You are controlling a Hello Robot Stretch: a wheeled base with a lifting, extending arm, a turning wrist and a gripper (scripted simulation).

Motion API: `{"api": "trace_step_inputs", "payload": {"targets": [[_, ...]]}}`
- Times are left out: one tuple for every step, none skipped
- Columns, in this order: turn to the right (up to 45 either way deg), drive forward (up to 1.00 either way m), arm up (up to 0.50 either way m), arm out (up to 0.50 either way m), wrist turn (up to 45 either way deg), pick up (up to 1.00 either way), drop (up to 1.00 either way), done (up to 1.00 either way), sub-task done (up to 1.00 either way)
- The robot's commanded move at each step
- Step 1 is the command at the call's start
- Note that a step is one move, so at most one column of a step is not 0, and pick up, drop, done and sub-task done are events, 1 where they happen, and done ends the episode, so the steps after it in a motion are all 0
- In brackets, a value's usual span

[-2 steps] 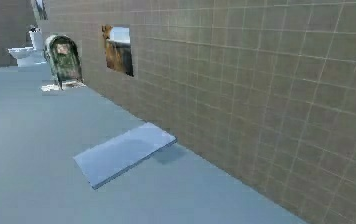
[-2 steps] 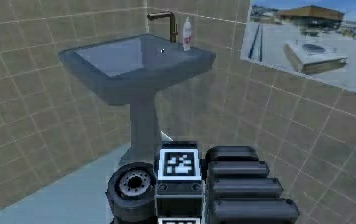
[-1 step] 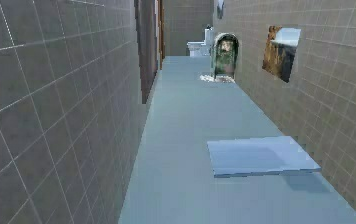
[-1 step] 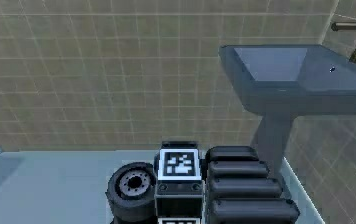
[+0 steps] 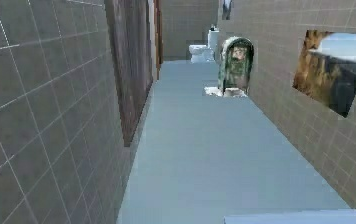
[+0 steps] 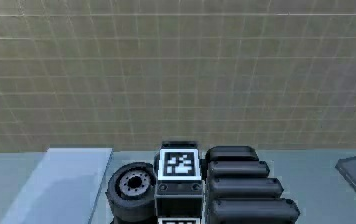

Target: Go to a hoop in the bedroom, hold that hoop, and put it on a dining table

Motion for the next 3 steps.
{"api": "trace_step_inputs", "payload": {"targets": [[0.0, 1.00, 0.00, 0.00, 0.0, 0.00, 0.00, 0.00, 0.00], [0.0, 1.00, 0.00, 0.00, 0.0, 0.00, 0.00, 0.00, 0.00], [0.0, 1.00, 0.00, 0.00, 0.0, 0.00, 0.00, 0.00, 0.00]]}}
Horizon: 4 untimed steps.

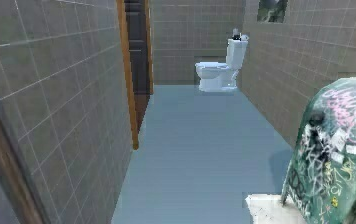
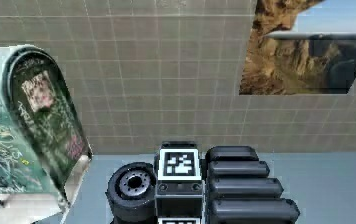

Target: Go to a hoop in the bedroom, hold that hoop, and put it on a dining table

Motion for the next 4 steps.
{"api": "trace_step_inputs", "payload": {"targets": [[0.0, 1.00, 0.00, 0.00, 0.0, 0.00, 0.00, 0.00, 0.00], [0.0, 1.00, 0.00, 0.00, 0.0, 0.00, 0.00, 0.00, 0.00], [-9.0, 0.00, 0.00, 0.00, 0.0, 0.00, 0.00, 0.00, 0.00], [0.0, 0.35, 0.00, 0.00, 0.0, 0.00, 0.00, 0.00, 0.00]]}}
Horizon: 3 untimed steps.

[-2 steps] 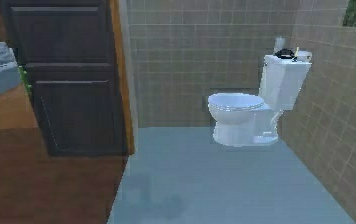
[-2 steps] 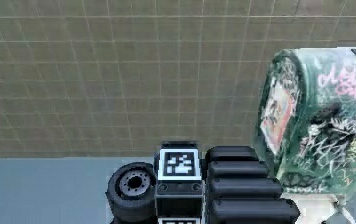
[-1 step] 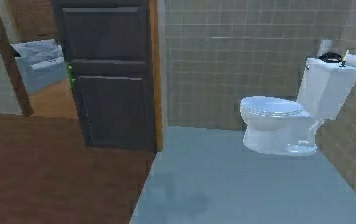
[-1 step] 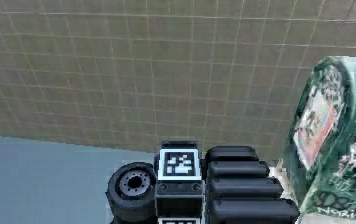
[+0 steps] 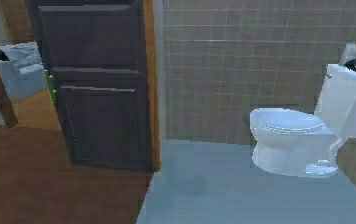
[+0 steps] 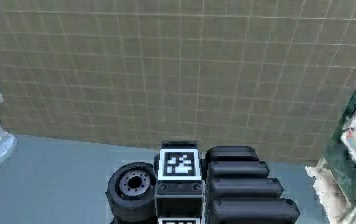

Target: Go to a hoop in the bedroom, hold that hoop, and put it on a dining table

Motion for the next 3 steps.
{"api": "trace_step_inputs", "payload": {"targets": [[-33.0, 0.00, 0.00, 0.00, 0.0, 0.00, 0.00, 0.00, 0.00], [0.0, 0.35, 0.00, 0.00, 0.0, 0.00, 0.00, 0.00, 0.00], [-15.0, 0.00, 0.00, 0.00, 0.0, 0.00, 0.00, 0.00, 0.00]]}}
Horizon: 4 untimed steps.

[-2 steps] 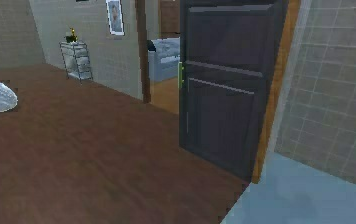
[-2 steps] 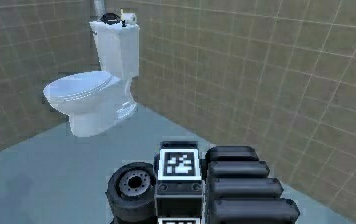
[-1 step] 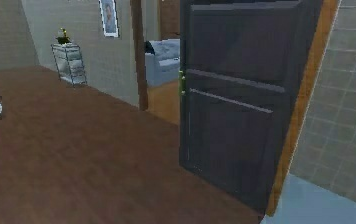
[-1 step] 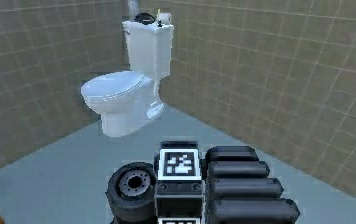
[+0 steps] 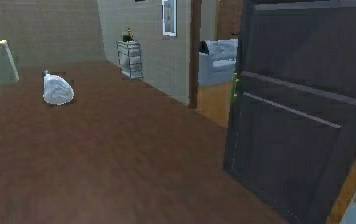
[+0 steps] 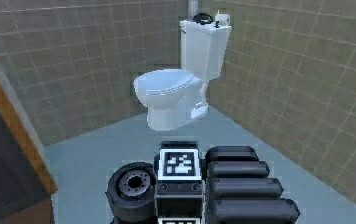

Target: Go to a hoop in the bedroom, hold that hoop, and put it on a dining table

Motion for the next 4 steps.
{"api": "trace_step_inputs", "payload": {"targets": [[0.0, 1.00, 0.00, 0.00, 0.0, 0.00, 0.00, 0.00, 0.00], [-3.0, 0.00, 0.00, 0.00, 0.0, 0.00, 0.00, 0.00, 0.00], [0.0, 0.50, 0.00, 0.00, 0.0, 0.00, 0.00, 0.00, 0.00], [24.0, 0.00, 0.00, 0.00, 0.0, 0.00, 0.00, 0.00, 0.00]]}}
